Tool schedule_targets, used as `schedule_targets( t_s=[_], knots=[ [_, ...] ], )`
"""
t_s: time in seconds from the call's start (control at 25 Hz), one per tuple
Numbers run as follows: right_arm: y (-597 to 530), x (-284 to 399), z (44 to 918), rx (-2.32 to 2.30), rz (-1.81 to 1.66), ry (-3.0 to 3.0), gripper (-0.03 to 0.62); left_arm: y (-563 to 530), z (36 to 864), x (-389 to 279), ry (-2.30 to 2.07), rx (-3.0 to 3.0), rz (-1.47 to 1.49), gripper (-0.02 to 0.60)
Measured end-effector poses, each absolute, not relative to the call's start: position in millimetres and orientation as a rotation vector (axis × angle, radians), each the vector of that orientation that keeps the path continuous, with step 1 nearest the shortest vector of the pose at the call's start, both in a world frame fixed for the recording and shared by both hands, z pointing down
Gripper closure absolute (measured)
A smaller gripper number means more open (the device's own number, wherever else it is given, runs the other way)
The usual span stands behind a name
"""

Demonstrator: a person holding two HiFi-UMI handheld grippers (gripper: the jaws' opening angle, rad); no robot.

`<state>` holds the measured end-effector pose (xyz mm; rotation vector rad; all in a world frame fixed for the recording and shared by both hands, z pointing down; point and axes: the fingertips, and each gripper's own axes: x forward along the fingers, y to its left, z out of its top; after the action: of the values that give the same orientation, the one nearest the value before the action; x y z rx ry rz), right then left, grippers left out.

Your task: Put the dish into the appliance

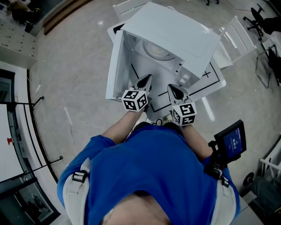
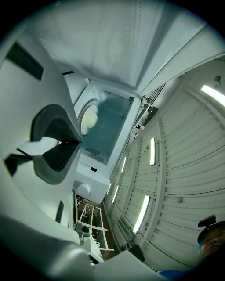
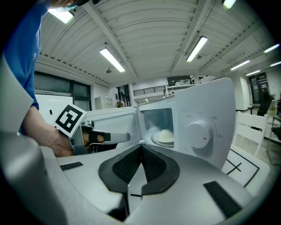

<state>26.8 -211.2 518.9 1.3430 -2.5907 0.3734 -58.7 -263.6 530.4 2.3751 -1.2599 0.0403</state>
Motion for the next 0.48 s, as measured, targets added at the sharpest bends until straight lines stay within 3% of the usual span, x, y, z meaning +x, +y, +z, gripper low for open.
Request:
schedule_targets(
  t_s=[0.48],
  knots=[
    [-191,26,510,1.456,0.382,-2.573,0.592,-230,525,-75,-1.221,2.412,0.021,0.575]
  ],
)
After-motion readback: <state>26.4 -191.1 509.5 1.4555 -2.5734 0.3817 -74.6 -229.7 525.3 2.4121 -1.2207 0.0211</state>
